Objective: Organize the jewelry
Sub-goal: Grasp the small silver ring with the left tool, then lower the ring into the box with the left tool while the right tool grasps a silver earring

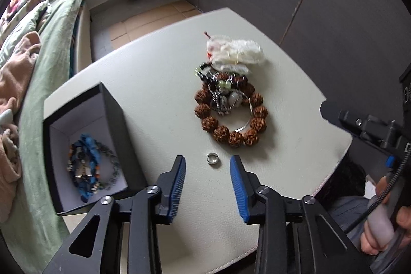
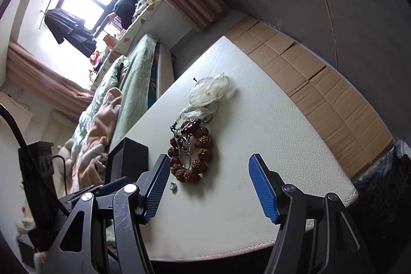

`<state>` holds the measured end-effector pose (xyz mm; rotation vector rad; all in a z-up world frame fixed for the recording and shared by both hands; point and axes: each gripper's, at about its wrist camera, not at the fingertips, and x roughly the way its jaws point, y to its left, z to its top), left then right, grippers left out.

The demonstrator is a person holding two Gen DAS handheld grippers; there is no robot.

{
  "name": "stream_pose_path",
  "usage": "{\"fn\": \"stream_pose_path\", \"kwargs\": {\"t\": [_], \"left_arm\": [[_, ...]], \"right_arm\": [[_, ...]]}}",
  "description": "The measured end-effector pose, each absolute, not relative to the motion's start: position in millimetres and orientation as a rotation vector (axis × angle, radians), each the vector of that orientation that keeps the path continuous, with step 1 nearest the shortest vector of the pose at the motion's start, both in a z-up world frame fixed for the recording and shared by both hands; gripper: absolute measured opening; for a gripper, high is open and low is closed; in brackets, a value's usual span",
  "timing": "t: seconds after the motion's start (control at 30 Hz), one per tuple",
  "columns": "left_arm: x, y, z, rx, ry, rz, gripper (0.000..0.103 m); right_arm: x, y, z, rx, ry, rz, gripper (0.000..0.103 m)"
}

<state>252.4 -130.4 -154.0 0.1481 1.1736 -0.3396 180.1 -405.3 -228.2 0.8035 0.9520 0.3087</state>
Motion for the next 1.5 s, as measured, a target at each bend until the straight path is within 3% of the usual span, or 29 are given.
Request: {"fn": "stream_pose_path", "kwargs": {"t": [0.43,0.57,0.7,0.83,1.0,1.5], "left_arm": [[267,-143,-193,0.196,1.22,-0.301,0.033],[268,-142,-194,0.2,1.197,-0.298,0.012],[270,-133,-190,0.149,1.203,-0.292,0.012],[272,-122,-179,0.116,1.18,-0.279,0.012],[274,-106,-161,0.06,1.155,-0.259,0.012],[271,-50,-128,-0.086,1.092,-0.192,0.012]], "right_arm": [[185,-416,-248,0.902,1.004,0.318,0.065],[188,-411,-248,0.889,1.009,0.348,0.065],[197,-400,-244,0.884,1.001,0.426,0.063],[208,-392,-243,0.877,1.01,0.467,0.051],[229,-373,-239,0.832,1.043,0.546,0.044],[273,-339,-245,0.715,1.173,0.567,0.044]]}}
